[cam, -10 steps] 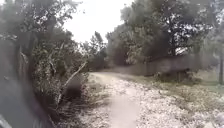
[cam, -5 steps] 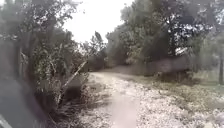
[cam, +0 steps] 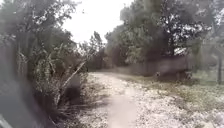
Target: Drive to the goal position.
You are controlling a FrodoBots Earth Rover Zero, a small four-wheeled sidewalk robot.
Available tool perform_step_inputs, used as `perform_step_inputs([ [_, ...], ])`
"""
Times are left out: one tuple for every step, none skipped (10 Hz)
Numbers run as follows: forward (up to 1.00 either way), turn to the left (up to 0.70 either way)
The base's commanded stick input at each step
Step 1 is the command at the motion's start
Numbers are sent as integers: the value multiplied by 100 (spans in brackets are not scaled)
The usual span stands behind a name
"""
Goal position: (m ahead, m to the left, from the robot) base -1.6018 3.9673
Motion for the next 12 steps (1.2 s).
perform_step_inputs([
  [0, -70],
  [0, -70],
  [0, -70],
  [0, -70],
  [0, -70],
  [0, -70],
  [0, -70],
  [0, -70],
  [0, -70],
  [0, -70],
  [0, -70],
  [0, -70],
])
